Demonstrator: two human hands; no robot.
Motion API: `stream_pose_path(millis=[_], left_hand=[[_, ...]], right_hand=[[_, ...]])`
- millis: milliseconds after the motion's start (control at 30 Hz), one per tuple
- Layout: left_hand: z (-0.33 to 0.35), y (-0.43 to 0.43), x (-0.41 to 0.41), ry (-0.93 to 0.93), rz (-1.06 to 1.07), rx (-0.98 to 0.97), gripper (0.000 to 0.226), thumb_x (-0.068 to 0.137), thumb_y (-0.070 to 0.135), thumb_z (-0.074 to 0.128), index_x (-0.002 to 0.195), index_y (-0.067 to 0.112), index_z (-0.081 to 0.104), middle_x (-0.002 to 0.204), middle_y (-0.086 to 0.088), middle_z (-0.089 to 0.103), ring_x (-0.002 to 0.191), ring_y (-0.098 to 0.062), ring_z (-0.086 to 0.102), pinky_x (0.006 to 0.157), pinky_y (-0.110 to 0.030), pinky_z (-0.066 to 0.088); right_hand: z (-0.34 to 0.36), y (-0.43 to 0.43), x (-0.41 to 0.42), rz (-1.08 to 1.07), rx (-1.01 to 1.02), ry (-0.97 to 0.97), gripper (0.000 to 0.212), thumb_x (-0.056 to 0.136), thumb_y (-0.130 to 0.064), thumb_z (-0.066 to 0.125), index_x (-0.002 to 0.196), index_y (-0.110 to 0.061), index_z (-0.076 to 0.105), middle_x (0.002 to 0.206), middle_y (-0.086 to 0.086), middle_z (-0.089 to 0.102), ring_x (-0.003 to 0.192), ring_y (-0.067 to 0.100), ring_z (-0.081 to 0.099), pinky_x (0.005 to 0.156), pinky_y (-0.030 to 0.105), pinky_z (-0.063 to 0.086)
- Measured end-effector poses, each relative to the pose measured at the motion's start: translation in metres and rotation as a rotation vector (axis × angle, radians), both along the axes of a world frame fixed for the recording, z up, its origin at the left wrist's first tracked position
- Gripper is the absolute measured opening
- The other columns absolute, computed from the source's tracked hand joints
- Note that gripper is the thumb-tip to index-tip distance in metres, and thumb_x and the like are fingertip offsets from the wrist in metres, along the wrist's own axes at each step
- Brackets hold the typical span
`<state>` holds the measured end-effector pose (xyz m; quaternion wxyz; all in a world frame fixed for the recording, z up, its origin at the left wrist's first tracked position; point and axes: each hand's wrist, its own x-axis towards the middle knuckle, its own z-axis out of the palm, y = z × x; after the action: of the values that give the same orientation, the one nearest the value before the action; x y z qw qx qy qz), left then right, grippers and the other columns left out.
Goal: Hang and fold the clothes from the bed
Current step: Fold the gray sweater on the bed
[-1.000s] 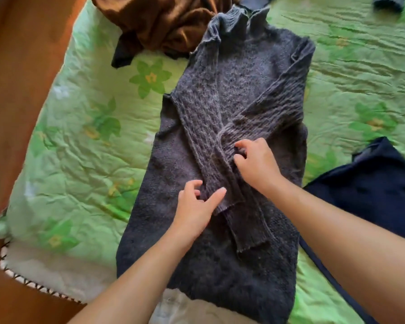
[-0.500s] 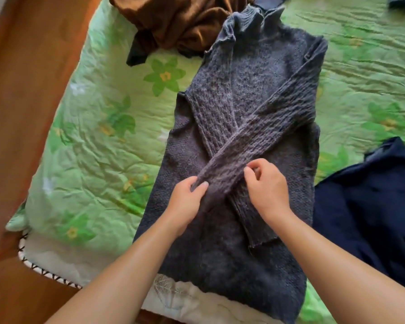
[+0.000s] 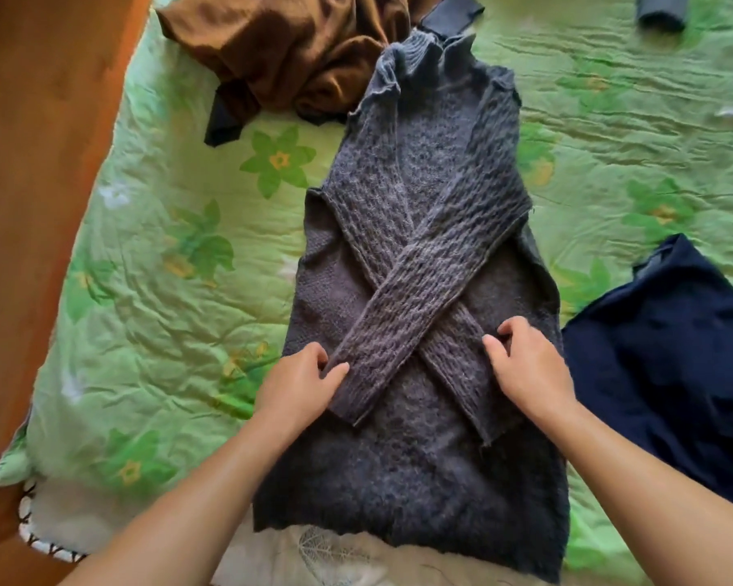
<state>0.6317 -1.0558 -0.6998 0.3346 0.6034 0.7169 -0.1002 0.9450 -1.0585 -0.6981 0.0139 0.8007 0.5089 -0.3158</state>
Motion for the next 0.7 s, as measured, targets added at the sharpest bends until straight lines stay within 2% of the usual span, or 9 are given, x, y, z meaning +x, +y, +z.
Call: stream_pose_path(millis=[100, 200, 300, 333, 400, 467, 533, 600, 700], left_hand=[[0.008, 0.044, 0.001, -0.016, -0.122, 0.272, 0.033, 0.092, 0.054, 0.056, 0.105, 0.023, 0.06, 0.097, -0.002, 0.065, 0.094, -0.03, 0.063, 0.077, -0.042, 0.053], [-0.002, 0.107, 0.01, -0.127, -0.182, 0.493, 0.036, 0.093, 0.035, 0.062, 0.123, 0.015, 0.061, 0.114, -0.01, 0.057, 0.109, -0.033, 0.055, 0.089, -0.048, 0.051], [-0.011, 0.177, 0.03, -0.07, -0.178, 0.523, 0.05, 0.093, 0.025, 0.06, 0.142, 0.02, 0.049, 0.14, -0.014, 0.042, 0.129, -0.035, 0.04, 0.104, -0.052, 0.042], [-0.014, 0.197, 0.034, -0.039, -0.163, 0.493, 0.059, 0.091, 0.02, 0.059, 0.147, 0.024, 0.043, 0.148, -0.015, 0.034, 0.136, -0.036, 0.033, 0.11, -0.053, 0.036], [-0.02, 0.23, 0.033, -0.039, -0.112, 0.385, 0.076, 0.084, 0.011, 0.057, 0.153, 0.029, 0.032, 0.156, -0.015, 0.023, 0.142, -0.037, 0.024, 0.117, -0.051, 0.028], [-0.027, 0.247, 0.025, -0.097, -0.144, 0.332, 0.081, 0.08, 0.006, 0.057, 0.154, 0.028, 0.032, 0.147, -0.014, 0.034, 0.133, -0.037, 0.035, 0.112, -0.048, 0.034], [-0.032, 0.253, 0.014, -0.175, -0.175, 0.352, 0.075, 0.081, 0.004, 0.058, 0.151, 0.025, 0.04, 0.128, -0.013, 0.047, 0.118, -0.034, 0.047, 0.104, -0.042, 0.042], [-0.03, 0.255, 0.008, -0.273, -0.079, 0.361, 0.063, 0.082, 0.008, 0.057, 0.142, 0.025, 0.05, 0.116, -0.008, 0.054, 0.107, -0.029, 0.055, 0.096, -0.037, 0.045], [-0.02, 0.276, 0.02, -0.402, 0.151, 0.345, 0.047, 0.087, 0.023, 0.057, 0.134, 0.024, 0.053, 0.11, 0.001, 0.063, 0.101, -0.021, 0.062, 0.093, -0.034, 0.048]], right_hand=[[0.001, 0.047, -0.007, 0.153, 0.305, -0.027, 0.032, 0.098, -0.026, 0.057, 0.125, -0.01, 0.058, 0.113, 0.014, 0.057, 0.106, 0.037, 0.057, 0.09, 0.046, 0.048], [-0.002, 0.102, -0.008, 0.285, 0.356, -0.158, 0.056, 0.089, -0.01, 0.058, 0.143, -0.014, 0.047, 0.139, 0.016, 0.044, 0.127, 0.039, 0.043, 0.1, 0.05, 0.043], [-0.007, 0.146, 0.006, 0.175, 0.246, -0.304, 0.084, 0.082, -0.016, 0.063, 0.156, -0.026, 0.024, 0.15, 0.017, 0.032, 0.134, 0.04, 0.034, 0.105, 0.052, 0.036], [-0.011, 0.155, 0.015, 0.109, 0.234, -0.291, 0.085, 0.083, -0.018, 0.063, 0.157, -0.025, 0.021, 0.144, 0.02, 0.038, 0.128, 0.041, 0.04, 0.102, 0.051, 0.039], [-0.018, 0.166, 0.036, -0.037, 0.271, -0.217, 0.072, 0.086, -0.015, 0.059, 0.153, -0.019, 0.032, 0.128, 0.026, 0.055, 0.112, 0.045, 0.054, 0.089, 0.049, 0.046], [-0.022, 0.172, 0.062, -0.215, 0.3, -0.181, 0.046, 0.088, -0.014, 0.053, 0.134, -0.015, 0.053, 0.114, 0.03, 0.064, 0.102, 0.047, 0.06, 0.082, 0.047, 0.048], [-0.024, 0.174, 0.083, -0.304, 0.236, -0.201, 0.035, 0.087, -0.021, 0.05, 0.118, -0.012, 0.062, 0.113, 0.029, 0.066, 0.103, 0.046, 0.061, 0.085, 0.045, 0.048], [-0.025, 0.18, 0.093, -0.299, 0.189, -0.101, 0.035, 0.085, -0.021, 0.055, 0.118, -0.013, 0.063, 0.113, 0.023, 0.068, 0.103, 0.041, 0.061, 0.085, 0.04, 0.046], [-0.004, 0.202, 0.085, -0.293, 0.213, 0.322, 0.06, 0.068, -0.02, 0.059, 0.129, -0.017, 0.06, 0.111, 0.009, 0.064, 0.096, 0.025, 0.06, 0.079, 0.031, 0.044]])
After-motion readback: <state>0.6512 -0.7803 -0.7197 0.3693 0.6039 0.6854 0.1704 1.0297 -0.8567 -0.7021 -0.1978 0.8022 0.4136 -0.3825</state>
